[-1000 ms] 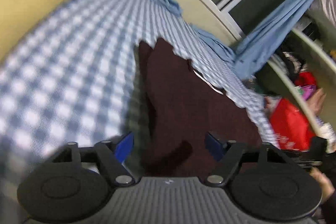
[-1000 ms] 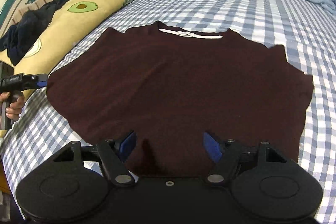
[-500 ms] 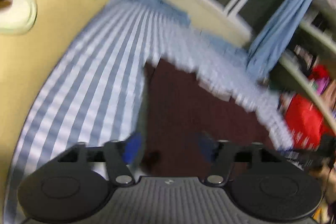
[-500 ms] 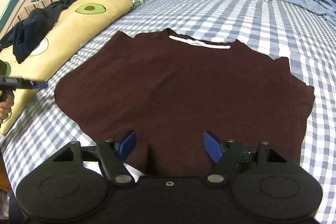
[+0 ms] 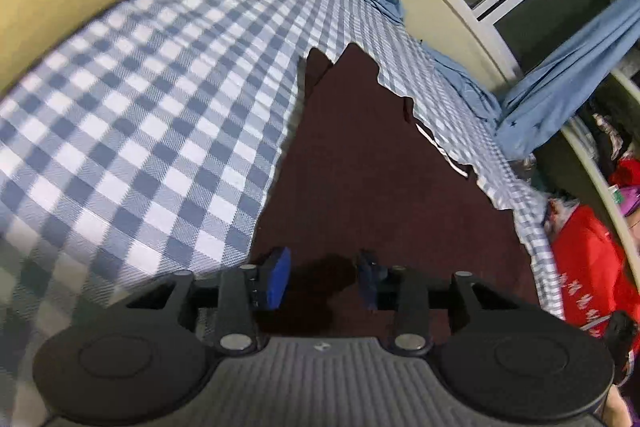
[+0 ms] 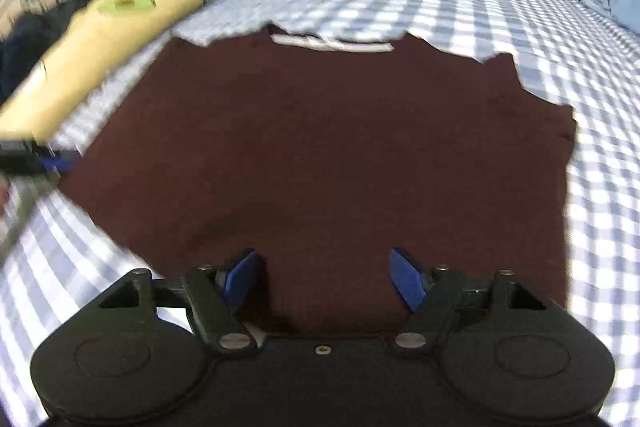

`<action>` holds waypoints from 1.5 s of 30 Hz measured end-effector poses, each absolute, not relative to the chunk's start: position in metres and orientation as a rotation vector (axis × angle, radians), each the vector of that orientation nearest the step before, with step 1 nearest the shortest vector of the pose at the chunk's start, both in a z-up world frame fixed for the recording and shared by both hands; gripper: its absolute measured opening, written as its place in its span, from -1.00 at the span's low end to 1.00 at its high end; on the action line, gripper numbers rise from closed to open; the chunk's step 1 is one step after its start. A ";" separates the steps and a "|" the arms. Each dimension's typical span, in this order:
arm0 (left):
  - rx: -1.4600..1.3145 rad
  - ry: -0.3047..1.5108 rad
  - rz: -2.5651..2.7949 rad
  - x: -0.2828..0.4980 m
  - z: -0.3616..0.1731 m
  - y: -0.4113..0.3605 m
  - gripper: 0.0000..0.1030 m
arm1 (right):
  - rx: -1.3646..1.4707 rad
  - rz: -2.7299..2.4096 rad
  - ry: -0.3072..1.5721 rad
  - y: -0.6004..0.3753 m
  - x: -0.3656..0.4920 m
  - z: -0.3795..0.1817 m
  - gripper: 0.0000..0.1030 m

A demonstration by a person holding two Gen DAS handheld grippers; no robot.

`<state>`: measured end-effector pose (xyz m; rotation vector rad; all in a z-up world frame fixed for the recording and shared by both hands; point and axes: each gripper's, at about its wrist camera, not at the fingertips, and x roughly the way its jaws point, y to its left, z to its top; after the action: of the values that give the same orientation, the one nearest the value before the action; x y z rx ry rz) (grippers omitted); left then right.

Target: Fold small clothes

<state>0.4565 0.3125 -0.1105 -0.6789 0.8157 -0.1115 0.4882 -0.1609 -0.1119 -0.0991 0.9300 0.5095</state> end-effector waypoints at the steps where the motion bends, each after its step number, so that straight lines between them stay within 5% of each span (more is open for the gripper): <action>1: -0.652 0.801 -0.102 0.452 -0.103 0.308 0.42 | -0.122 0.506 0.924 -0.164 0.484 -0.113 0.45; 3: -0.592 0.771 -0.065 0.443 -0.086 0.296 0.63 | -0.116 0.497 0.915 -0.171 0.479 -0.110 0.45; 9: -0.394 0.715 -0.085 0.433 -0.053 0.247 0.81 | -0.043 0.435 0.852 -0.202 0.471 -0.099 0.44; 17: -0.366 0.757 -0.052 0.422 -0.054 0.242 0.81 | -0.131 0.414 0.893 -0.204 0.450 -0.094 0.45; 22: -0.294 0.718 -0.011 0.407 -0.035 0.243 0.88 | -0.325 0.408 0.705 -0.163 0.390 -0.046 0.98; 45: -0.123 0.732 -0.027 0.390 -0.023 0.239 0.98 | -0.131 0.271 0.642 -0.120 0.358 -0.022 0.99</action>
<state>0.3898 0.2389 -0.0233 -0.1231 0.7319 -0.0269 0.3578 -0.1201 -0.0216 -0.1315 0.6422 0.2715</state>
